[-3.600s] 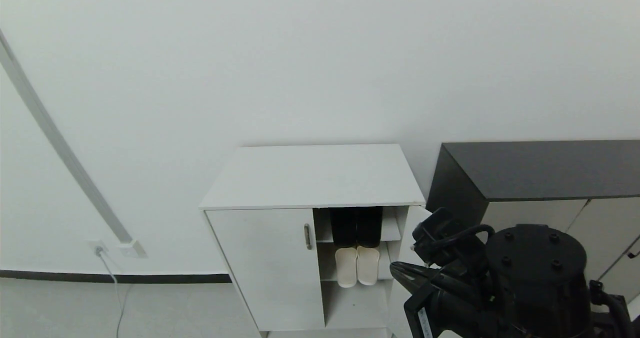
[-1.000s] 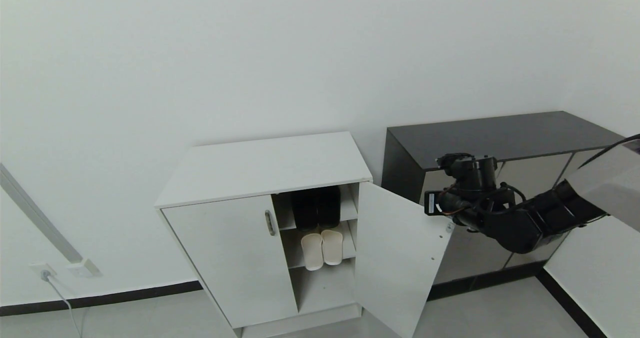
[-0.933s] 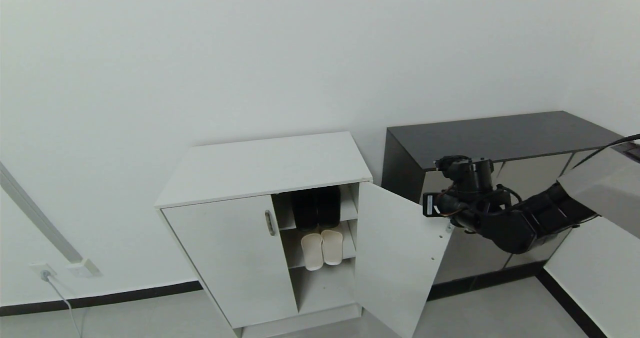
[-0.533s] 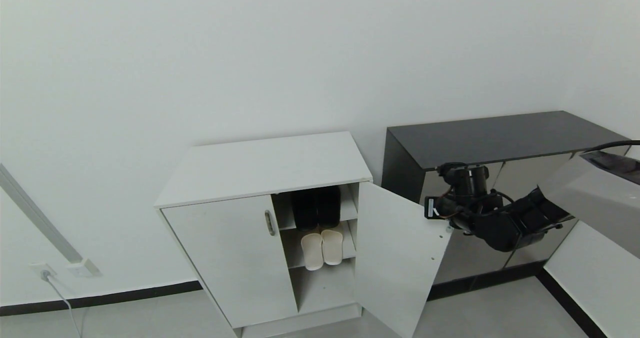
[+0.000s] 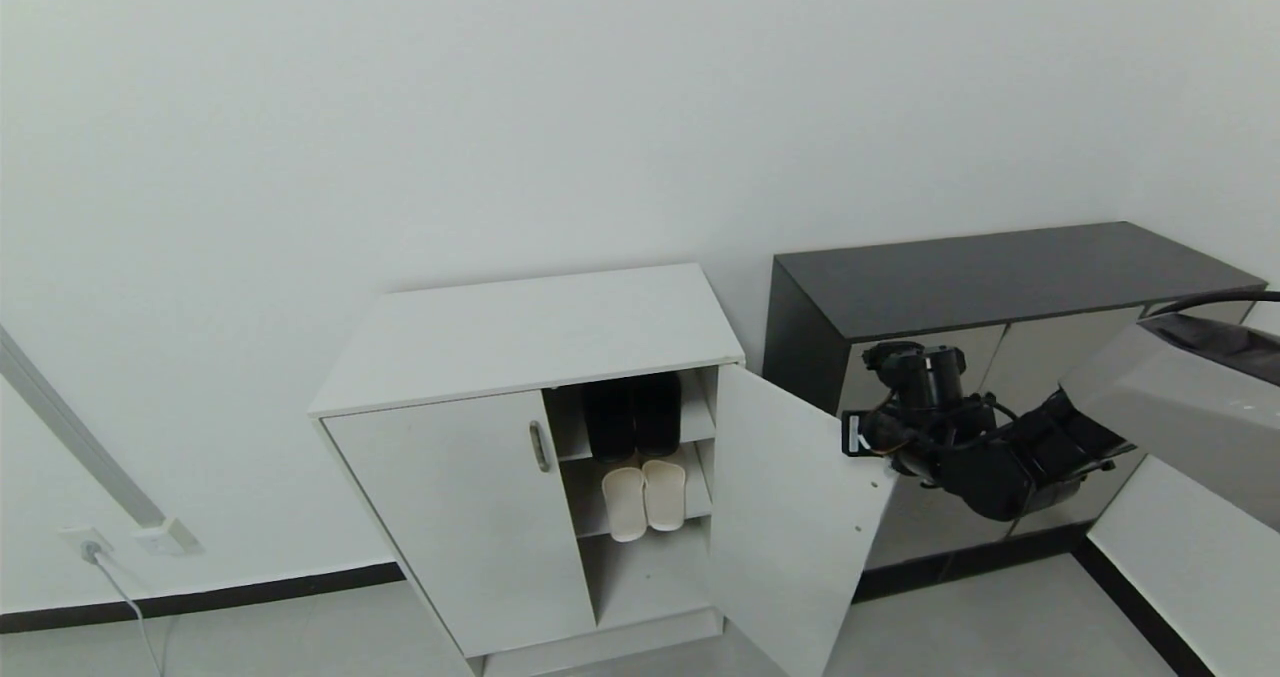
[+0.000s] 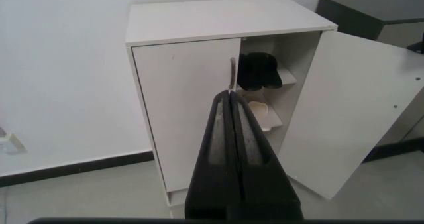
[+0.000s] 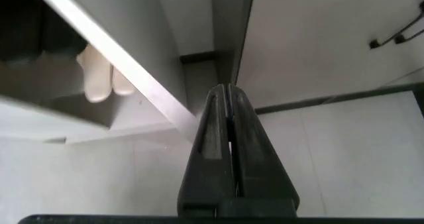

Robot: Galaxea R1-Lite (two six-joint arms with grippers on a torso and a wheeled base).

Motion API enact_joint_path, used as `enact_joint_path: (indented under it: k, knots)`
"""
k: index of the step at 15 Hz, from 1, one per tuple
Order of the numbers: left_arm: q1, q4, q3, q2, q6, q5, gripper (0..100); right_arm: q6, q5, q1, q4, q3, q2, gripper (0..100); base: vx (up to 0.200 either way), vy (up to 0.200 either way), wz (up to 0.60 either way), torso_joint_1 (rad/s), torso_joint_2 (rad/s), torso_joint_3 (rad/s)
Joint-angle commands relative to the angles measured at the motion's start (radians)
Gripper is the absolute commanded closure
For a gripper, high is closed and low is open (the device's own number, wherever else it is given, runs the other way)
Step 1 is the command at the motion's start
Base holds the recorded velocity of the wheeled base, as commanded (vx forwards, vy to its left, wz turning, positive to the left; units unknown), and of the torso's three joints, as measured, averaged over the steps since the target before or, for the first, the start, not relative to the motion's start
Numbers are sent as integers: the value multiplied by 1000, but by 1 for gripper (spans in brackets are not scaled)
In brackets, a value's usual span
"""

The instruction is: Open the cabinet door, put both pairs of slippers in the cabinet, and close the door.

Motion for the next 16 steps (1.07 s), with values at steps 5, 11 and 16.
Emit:
enact_joint_path:
  k: [5, 11, 16]
  knots:
    - [1, -2, 0, 0, -12, 8, 100, -14, -13, 205, 0, 168, -216, 100, 0, 0, 0, 0, 0, 0]
    - [1, -2, 0, 0, -12, 6, 100, -50, -1, 234, -2, 233, -284, 100, 0, 0, 0, 0, 0, 0]
    - [-1, -2, 0, 0, -10, 6, 100, -63, 24, 268, -13, 283, -285, 100, 0, 0, 480, 1, 1, 2]
